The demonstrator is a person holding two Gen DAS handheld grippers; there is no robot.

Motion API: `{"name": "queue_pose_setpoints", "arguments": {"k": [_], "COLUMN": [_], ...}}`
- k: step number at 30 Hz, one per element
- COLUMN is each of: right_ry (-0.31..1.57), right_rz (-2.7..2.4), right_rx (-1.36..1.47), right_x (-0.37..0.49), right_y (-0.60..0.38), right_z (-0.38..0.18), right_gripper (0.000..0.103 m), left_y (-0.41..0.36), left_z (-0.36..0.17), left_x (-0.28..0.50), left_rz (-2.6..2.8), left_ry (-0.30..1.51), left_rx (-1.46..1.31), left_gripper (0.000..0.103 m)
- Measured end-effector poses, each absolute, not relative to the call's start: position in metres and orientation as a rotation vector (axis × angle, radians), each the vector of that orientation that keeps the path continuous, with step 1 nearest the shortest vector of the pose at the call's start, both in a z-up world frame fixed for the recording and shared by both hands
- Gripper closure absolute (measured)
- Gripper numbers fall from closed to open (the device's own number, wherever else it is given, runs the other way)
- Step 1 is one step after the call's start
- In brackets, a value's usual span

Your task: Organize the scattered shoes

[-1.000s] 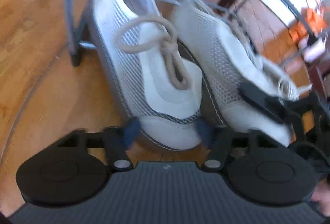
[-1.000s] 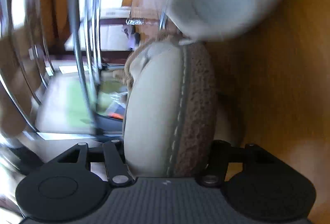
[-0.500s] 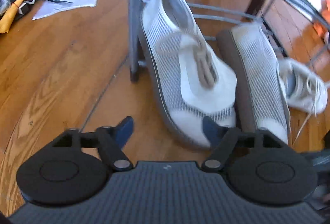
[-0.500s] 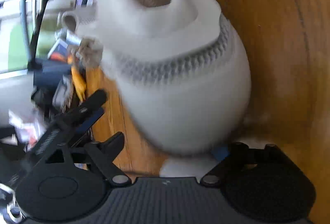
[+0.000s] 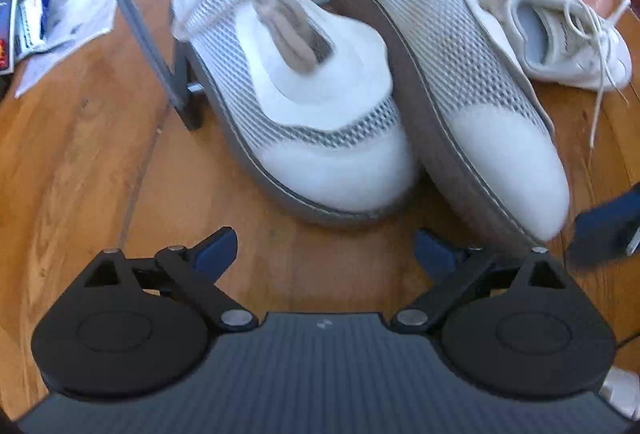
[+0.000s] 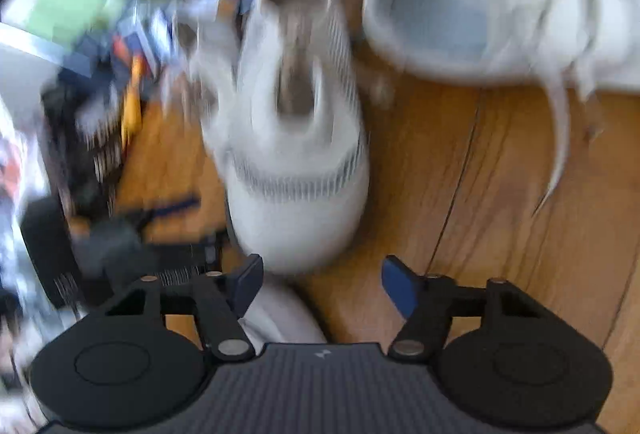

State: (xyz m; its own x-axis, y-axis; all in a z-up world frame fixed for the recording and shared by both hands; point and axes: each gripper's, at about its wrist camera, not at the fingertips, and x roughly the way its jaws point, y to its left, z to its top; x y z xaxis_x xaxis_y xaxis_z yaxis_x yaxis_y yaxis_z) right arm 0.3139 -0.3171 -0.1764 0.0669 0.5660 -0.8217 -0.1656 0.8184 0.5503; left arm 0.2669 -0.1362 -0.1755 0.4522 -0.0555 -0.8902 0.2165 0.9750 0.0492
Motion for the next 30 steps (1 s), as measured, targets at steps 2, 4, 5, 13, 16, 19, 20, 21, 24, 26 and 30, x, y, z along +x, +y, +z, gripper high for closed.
{"name": "queue_pose_setpoints", "arguments": {"k": [2,4,5,13,16,19,20,21,24,26,30], "right_ry": [1.412,1.407,1.379,1.122,1.081,1.11,1.119,1.122,1.126,1.132,1.187], "right_rz": [0.565,0.578,0.566,0.482,0.445,0.459,0.462,0.466,0.486,0.518,0.542], "right_rx": [0.344,0.426,0.446,0.448,0.424,0.473,0.512,0.522,0.493,0.496,0.587], "right_x": [0.319,0.329,0.331,0.362,0.362,0.361,0.363,0.363,0.363,0.36,0.356], "right_y": [-0.307,-0.3,-0.299,-0.291,-0.292,-0.299,-0.302,-0.303,-0.298,-0.294,-0.305], "right_z": [-0.184,-0.192,-0.191,-0.192,-0.197,-0.204,-0.204,-0.204,-0.201,-0.201,-0.196], "right_gripper": [0.041,0.048,0.056,0.074,0.074,0.058,0.049,0.044,0.036,0.031,0.029], "left_y": [-0.139,-0.139,-0.137,-0.134,-0.141,-0.147,-0.147,-0.147,-0.143,-0.139,-0.121], "left_z": [-0.179,-0.179,-0.179,-0.175,-0.179,-0.185,-0.187,-0.189,-0.188,-0.187,-0.173], "left_x": [0.269,0.275,0.279,0.289,0.288,0.293,0.297,0.3,0.303,0.302,0.296], "left_rz": [-0.162,-0.14,-0.124,-0.111,-0.112,-0.093,-0.089,-0.085,-0.053,-0.008,0.15], "left_ry": [1.094,1.095,1.094,1.113,1.129,1.143,1.143,1.145,1.157,1.156,1.089], "left_rx": [0.184,0.179,0.162,0.097,0.115,0.128,0.131,0.134,0.093,0.078,0.078], "left_gripper": [0.007,0.007,0.007,0.005,0.005,0.004,0.002,0.0,0.0,0.0,0.0]}}
